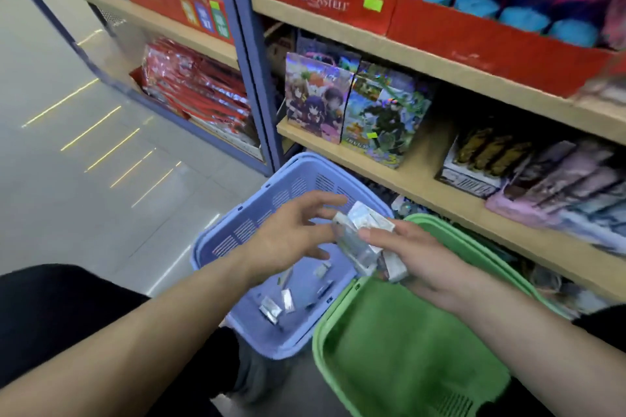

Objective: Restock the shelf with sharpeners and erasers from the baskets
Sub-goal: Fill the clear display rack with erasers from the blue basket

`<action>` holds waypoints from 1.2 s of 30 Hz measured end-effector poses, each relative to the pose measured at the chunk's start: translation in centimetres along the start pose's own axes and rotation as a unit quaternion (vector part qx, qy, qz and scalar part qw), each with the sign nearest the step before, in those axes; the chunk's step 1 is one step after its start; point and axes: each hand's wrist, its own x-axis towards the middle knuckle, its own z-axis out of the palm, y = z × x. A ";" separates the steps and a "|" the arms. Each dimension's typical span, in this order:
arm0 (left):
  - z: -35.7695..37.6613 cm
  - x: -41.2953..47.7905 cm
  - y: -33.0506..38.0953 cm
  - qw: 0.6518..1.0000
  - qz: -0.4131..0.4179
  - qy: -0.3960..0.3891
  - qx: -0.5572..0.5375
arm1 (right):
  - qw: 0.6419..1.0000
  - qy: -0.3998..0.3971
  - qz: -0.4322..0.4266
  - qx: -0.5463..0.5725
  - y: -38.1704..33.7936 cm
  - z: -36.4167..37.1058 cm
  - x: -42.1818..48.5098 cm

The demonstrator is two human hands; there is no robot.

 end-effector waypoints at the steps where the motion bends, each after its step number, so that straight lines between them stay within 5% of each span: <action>1: 0.5 -0.1 0.6 1.000 0.013 -0.007 -0.005 | 1.000 0.008 -0.002 0.028 -0.1 -0.4 -0.7; 9: 4.5 1.5 1.4 0.996 0.030 0.045 -0.070 | 0.985 0.041 0.023 0.169 -0.5 -1.1 -1.4; 18: 4.4 5.3 0.6 0.979 0.005 0.092 -0.182 | 0.984 0.086 -0.015 0.154 -1.7 -1.8 1.4; 36: 3.1 7.7 -0.3 0.975 -0.088 0.128 -0.161 | 0.993 0.096 -0.070 0.004 -1.1 -2.9 4.7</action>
